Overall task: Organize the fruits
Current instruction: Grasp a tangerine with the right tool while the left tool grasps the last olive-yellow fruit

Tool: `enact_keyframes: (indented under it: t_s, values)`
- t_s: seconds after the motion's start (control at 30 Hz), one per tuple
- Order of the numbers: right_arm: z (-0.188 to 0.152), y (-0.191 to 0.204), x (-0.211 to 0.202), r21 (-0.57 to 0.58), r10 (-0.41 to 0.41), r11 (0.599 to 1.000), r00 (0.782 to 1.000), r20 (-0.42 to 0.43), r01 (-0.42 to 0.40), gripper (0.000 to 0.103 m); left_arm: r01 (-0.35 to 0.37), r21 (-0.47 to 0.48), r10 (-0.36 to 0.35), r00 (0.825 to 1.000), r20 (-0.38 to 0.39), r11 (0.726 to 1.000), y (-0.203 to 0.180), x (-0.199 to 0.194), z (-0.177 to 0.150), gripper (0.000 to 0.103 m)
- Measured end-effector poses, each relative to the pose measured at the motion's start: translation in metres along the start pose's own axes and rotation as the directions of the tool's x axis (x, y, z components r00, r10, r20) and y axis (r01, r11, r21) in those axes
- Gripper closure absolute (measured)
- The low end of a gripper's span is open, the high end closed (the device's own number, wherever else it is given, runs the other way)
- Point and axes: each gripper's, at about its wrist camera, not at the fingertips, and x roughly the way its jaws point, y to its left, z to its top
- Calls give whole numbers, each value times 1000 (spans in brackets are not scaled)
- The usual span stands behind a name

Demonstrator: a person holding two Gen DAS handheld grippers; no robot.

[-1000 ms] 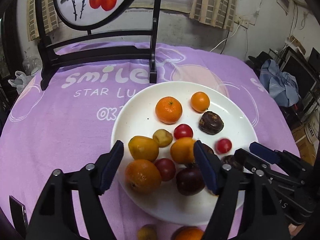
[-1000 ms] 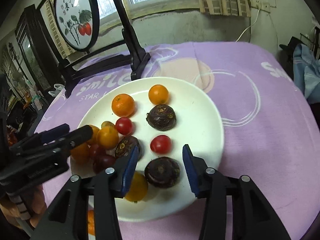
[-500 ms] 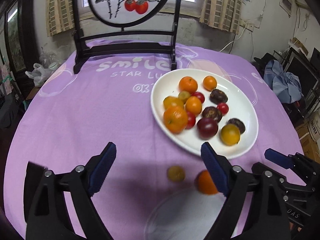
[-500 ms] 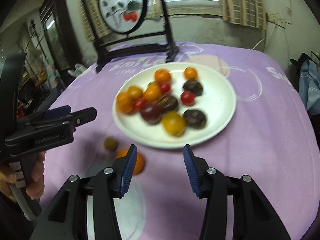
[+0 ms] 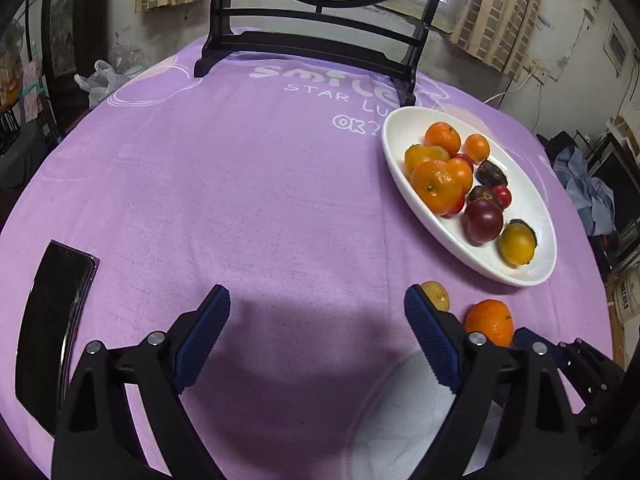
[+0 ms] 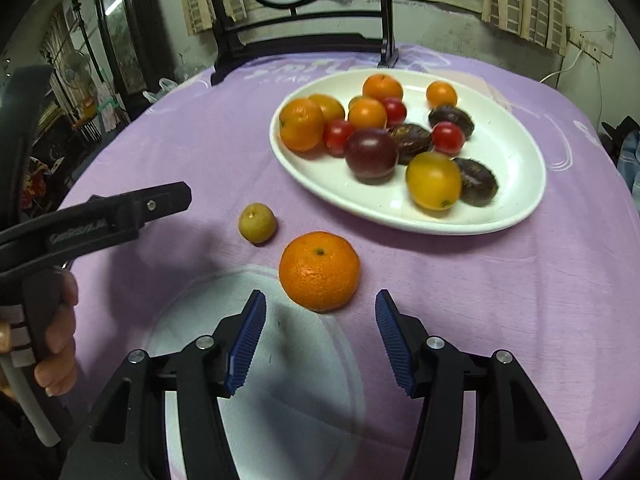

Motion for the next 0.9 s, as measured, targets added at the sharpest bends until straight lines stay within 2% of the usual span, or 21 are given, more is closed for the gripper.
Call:
enact_keyframes:
  t_s: [0.1, 0.2, 0.3, 0.43, 0.6, 0.77, 0.9]
  values:
    - [4, 5, 10, -10, -19, 1000, 1000, -6, 19, 45, 1, 28, -1, 1000, -17, 1000, -1, 4, 0, 16]
    - [11, 10, 21, -22, -53, 998, 999, -10, 53, 45, 12, 5, -12, 1000, -22, 1000, 5, 5, 2, 16]
    - [15, 15, 24, -42, -93, 995, 996, 7, 94, 58, 6, -6, -6, 999, -42, 1000, 8, 10, 2, 16]
    - [13, 11, 18, -8, -54, 998, 998, 18, 54, 59, 12, 1, -12, 998, -55, 1000, 6, 13, -1, 16]
    - [-4, 1, -6, 10, -11, 1000, 999, 39, 11, 59, 89, 1, -89, 992, -87, 996, 0, 15, -6, 16]
    - [-32, -23, -24, 50, -2, 999, 999, 51, -1, 59, 93, 73, -89, 994, -58, 993, -16, 10, -11, 16]
    - [-42, -39, -30, 121, 40, 991, 996, 79, -50, 59, 96, 137, -90, 995, -44, 986, -31, 7, -16, 16]
